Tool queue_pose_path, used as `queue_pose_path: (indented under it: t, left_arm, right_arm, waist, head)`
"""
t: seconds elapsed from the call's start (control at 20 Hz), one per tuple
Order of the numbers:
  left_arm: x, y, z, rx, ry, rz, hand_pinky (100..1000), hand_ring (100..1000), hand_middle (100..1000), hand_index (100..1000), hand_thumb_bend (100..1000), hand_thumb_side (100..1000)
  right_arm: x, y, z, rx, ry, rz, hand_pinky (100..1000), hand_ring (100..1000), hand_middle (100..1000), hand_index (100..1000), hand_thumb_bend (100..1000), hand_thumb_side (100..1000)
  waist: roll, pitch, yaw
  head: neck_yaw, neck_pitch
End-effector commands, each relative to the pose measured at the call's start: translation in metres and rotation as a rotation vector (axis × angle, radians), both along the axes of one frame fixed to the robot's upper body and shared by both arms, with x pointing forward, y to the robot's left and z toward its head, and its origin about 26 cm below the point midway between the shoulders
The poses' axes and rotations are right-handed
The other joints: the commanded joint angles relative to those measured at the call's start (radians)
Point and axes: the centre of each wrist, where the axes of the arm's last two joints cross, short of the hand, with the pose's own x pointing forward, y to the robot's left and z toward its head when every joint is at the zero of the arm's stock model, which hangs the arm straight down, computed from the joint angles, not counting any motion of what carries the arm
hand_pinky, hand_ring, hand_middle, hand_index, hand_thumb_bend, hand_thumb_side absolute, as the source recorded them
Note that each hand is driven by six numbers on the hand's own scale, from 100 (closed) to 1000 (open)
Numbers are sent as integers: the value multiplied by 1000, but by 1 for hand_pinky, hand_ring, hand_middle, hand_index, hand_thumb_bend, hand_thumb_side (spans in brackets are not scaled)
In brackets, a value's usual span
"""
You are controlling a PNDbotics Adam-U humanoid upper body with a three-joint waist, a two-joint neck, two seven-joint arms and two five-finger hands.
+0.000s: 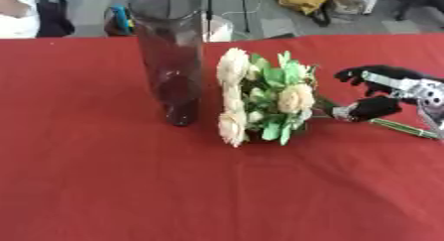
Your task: Arrange flowers into the vase.
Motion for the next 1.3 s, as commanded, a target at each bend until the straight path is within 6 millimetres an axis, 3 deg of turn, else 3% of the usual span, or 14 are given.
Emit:
queue_pose_path:
  t: [0.05, 0.25, 0.65, 1.0, 1.3]
  left_arm:
    - [-4, -1, 8, 13, -29, -10, 779, 938, 874, 903, 100, 1000]
    - [-3, -2, 8, 12, -28, -14, 779, 937, 873, 902, 100, 1000]
    - [-3, -2, 9, 12, -27, -19, 779, 938, 871, 902, 100, 1000]
    - [-3, -4, 9, 11, -25, -27, 779, 938, 870, 902, 100, 1000]
    - [-3, -5, 8, 12, -23, -30, 778, 936, 868, 903, 100, 1000]
  right_arm:
    - [0, -4, 8, -3, -19, 0, 813, 953, 938, 996, 326, 557]
    - [2, -6, 7, -33, 2, 10, 828, 962, 951, 1000, 461, 579]
    - [6, -8, 9, -87, 5, 18, 822, 949, 943, 1000, 446, 566]
    - [10, -7, 8, -127, -19, 6, 803, 923, 911, 981, 392, 555]
    - [17, -5, 0, -168, -38, 17, 746, 843, 834, 906, 360, 520]
  waist:
    - [2, -15, 0]
    - [1, -12, 1]
    - [-3, -6, 3]
    - [-7, 3, 6]
    - [-9, 10, 11]
  head:
    - [-2, -12]
    - [4, -5]
    - [31, 27]
    - [29, 16]
    - [19, 7]
